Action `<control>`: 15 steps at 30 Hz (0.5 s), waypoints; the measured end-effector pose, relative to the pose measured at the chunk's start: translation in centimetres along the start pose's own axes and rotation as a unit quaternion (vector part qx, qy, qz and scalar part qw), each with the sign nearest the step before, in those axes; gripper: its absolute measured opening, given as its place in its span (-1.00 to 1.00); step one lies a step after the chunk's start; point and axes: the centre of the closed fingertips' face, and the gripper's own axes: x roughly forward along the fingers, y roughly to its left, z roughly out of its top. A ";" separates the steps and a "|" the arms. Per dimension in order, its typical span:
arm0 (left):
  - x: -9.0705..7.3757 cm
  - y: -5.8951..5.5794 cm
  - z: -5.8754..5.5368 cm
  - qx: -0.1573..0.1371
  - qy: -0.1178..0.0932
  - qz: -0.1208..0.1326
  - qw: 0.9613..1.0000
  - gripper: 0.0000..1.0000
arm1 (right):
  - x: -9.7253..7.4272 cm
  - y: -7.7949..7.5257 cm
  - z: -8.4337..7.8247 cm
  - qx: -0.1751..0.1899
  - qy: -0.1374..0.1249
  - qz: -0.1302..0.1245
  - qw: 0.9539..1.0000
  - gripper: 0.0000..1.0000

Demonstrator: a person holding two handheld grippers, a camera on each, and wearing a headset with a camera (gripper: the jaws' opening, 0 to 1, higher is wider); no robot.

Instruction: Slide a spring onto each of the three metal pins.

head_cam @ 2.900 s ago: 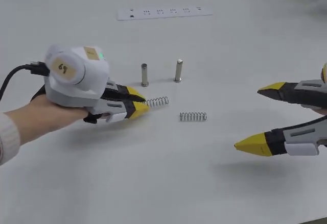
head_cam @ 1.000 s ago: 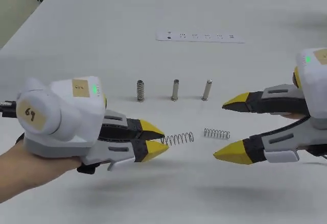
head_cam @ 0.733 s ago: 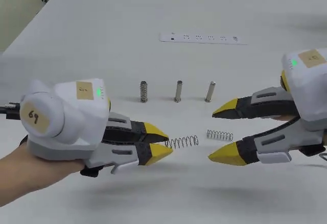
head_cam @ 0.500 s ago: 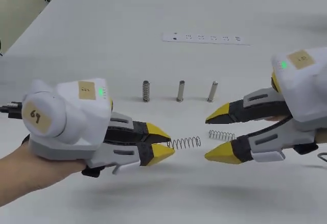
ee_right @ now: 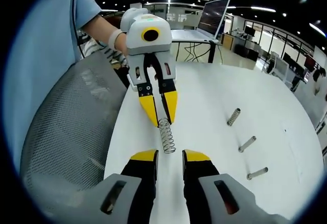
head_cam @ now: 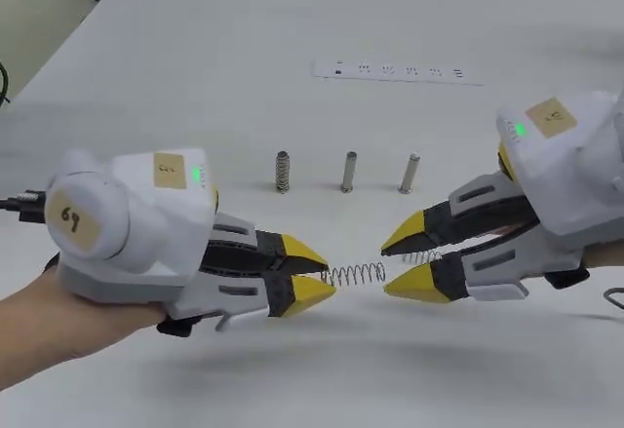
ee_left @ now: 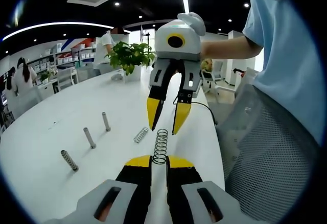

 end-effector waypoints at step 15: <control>-0.2 -0.2 -0.2 0.000 0.003 -0.005 1.000 -0.96 | 0.7 0.6 0.1 -0.016 0.009 0.020 1.000 -0.84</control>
